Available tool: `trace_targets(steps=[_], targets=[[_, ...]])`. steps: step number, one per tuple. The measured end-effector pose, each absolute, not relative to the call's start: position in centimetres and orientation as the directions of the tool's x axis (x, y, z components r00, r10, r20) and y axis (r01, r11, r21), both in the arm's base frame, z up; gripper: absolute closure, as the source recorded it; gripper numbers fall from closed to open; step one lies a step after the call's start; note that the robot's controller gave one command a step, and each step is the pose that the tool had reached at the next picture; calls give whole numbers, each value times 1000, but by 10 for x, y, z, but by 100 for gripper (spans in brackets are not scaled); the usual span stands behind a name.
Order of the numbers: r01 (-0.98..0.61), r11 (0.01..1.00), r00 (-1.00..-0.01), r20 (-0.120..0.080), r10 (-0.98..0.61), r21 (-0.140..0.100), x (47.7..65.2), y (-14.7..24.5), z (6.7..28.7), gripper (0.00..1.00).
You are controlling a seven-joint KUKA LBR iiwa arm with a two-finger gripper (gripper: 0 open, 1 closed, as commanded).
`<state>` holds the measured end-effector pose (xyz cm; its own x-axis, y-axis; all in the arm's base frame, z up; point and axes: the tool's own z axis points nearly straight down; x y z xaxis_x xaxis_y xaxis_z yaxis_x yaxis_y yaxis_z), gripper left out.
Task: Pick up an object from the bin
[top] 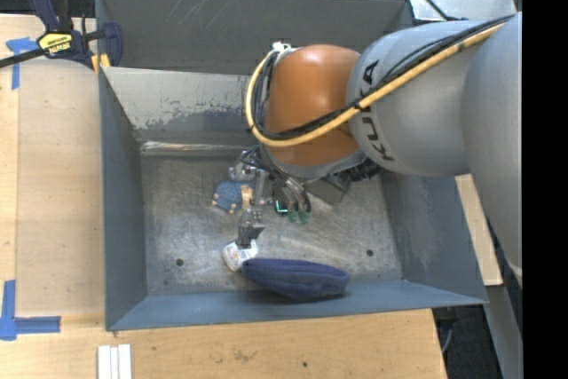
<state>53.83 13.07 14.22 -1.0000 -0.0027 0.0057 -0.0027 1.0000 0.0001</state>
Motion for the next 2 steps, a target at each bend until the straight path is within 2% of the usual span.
trace_targets(steps=[1,2], targets=[[59,998,-998,-4,59,0,591,100,76,0],[57,998,-998,-8,57,2,591,102,81,100]])
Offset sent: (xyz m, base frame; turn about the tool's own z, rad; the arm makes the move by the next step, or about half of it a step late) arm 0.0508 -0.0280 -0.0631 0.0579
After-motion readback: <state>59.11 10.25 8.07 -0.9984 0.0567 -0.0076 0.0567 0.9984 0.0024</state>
